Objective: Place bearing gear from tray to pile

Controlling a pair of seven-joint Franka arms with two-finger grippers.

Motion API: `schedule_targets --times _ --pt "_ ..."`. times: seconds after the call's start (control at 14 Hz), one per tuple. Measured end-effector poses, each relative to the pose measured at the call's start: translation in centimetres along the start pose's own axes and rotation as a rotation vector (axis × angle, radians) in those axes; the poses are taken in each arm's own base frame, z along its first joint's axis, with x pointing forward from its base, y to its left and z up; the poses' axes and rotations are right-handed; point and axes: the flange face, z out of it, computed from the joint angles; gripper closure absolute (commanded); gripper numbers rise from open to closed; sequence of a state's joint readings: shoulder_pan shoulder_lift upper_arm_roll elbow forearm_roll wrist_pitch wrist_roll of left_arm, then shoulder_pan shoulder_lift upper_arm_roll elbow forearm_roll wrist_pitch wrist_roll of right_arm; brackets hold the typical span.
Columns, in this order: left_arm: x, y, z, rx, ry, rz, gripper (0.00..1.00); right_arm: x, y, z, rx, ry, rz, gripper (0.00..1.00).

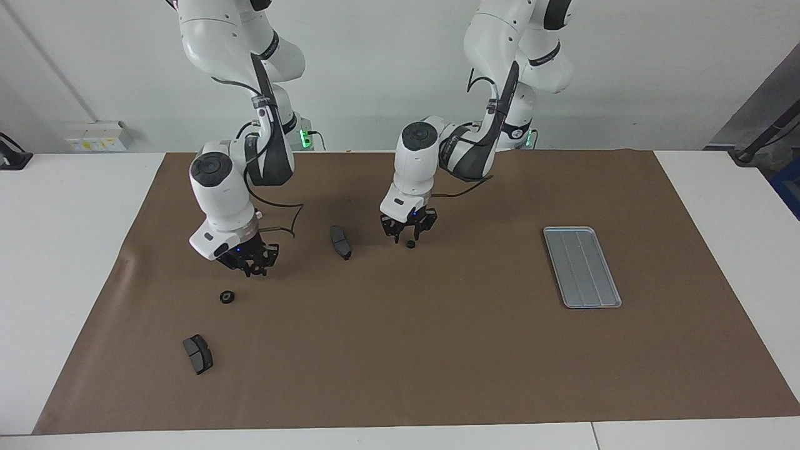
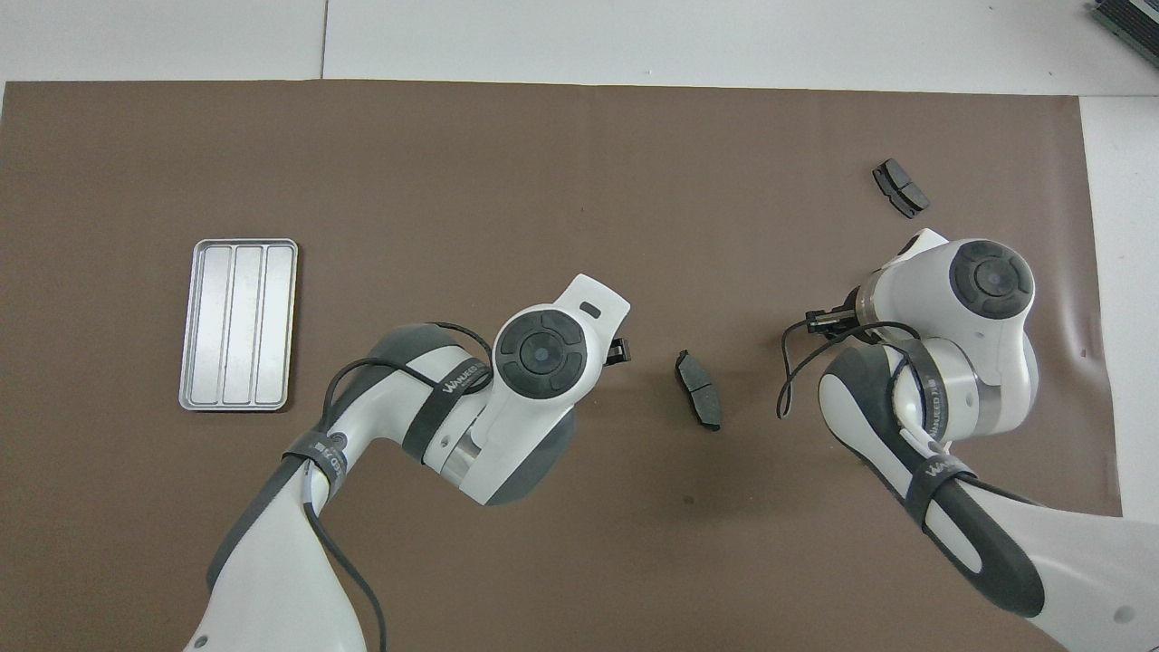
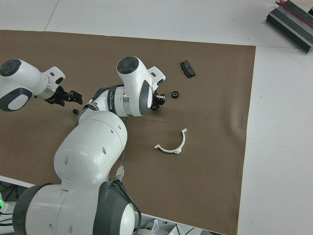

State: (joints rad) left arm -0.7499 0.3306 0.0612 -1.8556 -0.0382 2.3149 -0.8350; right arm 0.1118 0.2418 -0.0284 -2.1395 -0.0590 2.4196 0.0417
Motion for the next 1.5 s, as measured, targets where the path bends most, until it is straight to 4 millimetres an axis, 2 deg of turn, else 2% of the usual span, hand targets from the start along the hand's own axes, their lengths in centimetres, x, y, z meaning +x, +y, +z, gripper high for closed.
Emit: schedule_targets --times 0.07,0.21,0.36,0.43,0.79,0.93,1.07,1.15,1.29,1.5 --pt "2.5 -1.7 -2.0 -0.007 0.016 -0.045 0.0 0.0 0.0 0.2 0.001 0.0 0.0 0.0" --pt "7.5 -6.8 -6.7 -0.015 0.042 -0.141 0.0 0.1 -0.2 0.2 0.002 0.012 -0.002 0.0" --pt "11.1 -12.1 -10.3 -0.02 0.066 -0.202 0.0 0.8 -1.0 -0.9 0.007 0.038 0.006 0.0" --pt "12.4 -14.6 -11.4 -0.015 0.07 -0.209 0.0 1.3 -2.3 -2.1 0.012 0.061 0.019 0.0" --pt "16.6 -25.9 -13.2 0.043 0.023 -0.068 0.0 2.9 -14.2 -10.4 0.047 0.107 0.093 0.0" --pt "17.4 -30.0 -14.8 0.052 0.012 -0.017 0.0 2.6 -17.7 -11.5 0.062 0.119 0.099 0.0" --pt "17.2 -32.5 -17.4 0.056 -0.003 0.006 0.0 1.2 -22.1 -10.7 0.081 0.102 0.092 0.0" --pt "17.0 -33.0 -18.9 0.058 -0.015 0.008 0.0 0.5 -24.3 -10.3 0.096 0.098 0.087 0.0" --pt "16.3 -33.0 -23.1 0.065 -0.056 0.012 0.0 -1.2 -29.0 -9.0 0.111 0.096 0.072 0.0" --pt "15.6 -32.8 -28.1 0.104 -0.078 0.029 0.0 -3.3 -33.7 -7.2 0.121 0.091 0.028 0.0"
